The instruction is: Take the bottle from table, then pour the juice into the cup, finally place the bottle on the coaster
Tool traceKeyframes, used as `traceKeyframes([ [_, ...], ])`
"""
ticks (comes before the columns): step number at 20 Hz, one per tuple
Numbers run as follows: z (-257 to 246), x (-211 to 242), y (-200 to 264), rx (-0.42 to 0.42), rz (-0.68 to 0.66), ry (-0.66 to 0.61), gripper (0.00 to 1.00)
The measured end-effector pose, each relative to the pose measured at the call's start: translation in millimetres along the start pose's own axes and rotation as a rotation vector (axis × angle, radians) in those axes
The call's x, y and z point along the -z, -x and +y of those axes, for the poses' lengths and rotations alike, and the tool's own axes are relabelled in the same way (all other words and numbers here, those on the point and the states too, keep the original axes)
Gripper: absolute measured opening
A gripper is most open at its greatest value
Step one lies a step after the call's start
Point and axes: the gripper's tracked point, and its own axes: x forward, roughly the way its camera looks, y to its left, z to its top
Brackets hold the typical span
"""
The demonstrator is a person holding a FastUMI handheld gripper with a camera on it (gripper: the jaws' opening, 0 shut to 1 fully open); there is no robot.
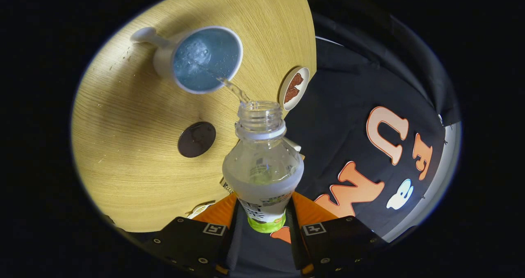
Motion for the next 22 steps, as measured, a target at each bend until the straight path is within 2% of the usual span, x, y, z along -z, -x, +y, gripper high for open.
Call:
traceKeyframes([
  [22,-14,-7,-1,-0.003,-0.012,0.114,0.53],
])
